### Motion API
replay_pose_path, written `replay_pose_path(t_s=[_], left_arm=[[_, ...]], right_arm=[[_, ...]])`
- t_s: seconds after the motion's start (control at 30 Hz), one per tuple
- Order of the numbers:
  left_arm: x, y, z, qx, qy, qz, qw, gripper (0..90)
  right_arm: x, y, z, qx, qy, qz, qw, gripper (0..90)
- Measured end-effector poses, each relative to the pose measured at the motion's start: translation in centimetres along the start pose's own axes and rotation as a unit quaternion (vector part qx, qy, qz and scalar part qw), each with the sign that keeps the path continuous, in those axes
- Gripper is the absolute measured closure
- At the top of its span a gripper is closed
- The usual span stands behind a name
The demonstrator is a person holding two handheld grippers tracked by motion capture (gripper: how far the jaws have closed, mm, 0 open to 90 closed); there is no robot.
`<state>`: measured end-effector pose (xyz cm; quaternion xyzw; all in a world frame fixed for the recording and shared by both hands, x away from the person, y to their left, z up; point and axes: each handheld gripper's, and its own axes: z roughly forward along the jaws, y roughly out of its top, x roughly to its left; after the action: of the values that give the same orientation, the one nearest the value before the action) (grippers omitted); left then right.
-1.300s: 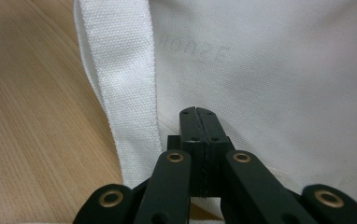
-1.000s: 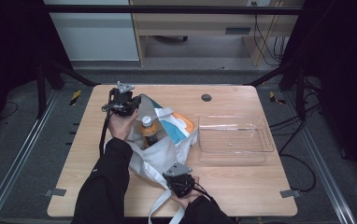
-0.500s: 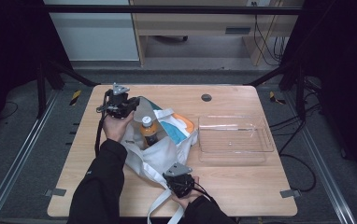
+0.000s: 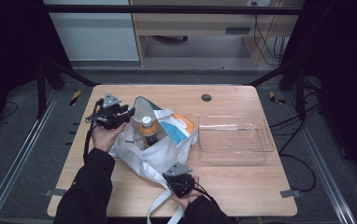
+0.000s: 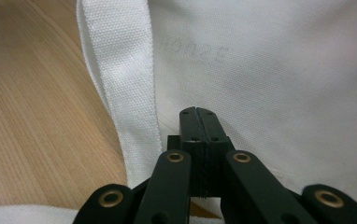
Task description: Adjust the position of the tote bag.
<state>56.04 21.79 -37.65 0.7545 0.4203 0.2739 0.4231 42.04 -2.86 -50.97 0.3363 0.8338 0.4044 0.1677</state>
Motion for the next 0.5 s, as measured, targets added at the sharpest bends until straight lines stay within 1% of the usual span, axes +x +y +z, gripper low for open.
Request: replay_pose_path(t_s=[0.07, 0.1, 0.17, 0.27, 0.33, 0.43, 0.5], left_arm=[[-0.1, -0.2, 0.4, 0.008, 0.004, 0.003, 1.0, 69.6], [-0.2, -0.3, 0.8, 0.01, 0.002, 0.001, 0.9999, 72.0], [-0.4, -0.2, 1.3, 0.009, 0.006, 0.007, 0.9999, 77.1], [-0.6, 0.0, 1.9, 0.012, 0.017, 0.013, 0.9997, 80.8], [-0.6, 0.0, 2.2, 0.015, 0.014, 0.008, 0.9998, 81.4], [-0.7, 0.1, 3.0, 0.027, 0.018, 0.012, 0.9994, 81.7], [-0.6, -0.1, 3.5, 0.034, 0.02, 0.012, 0.9991, 81.9]], right_arm=[[0.0, 0.0, 0.0, 0.0, 0.0, -0.001, 1.0, 90.0], [0.0, 0.0, 0.0, 0.0, 0.001, -0.001, 1.0, 90.0], [-0.1, 0.0, 0.0, 0.001, 0.001, 0.0, 1.0, 90.0], [-0.1, 0.0, 0.0, 0.001, 0.002, 0.0, 1.0, 90.0], [-0.1, 0.0, 0.0, 0.001, 0.003, 0.0, 1.0, 90.0], [-0.1, 0.0, 0.0, 0.001, 0.004, -0.002, 1.0, 90.0], [-0.1, 0.0, 0.1, 0.0, 0.005, -0.001, 1.0, 90.0]])
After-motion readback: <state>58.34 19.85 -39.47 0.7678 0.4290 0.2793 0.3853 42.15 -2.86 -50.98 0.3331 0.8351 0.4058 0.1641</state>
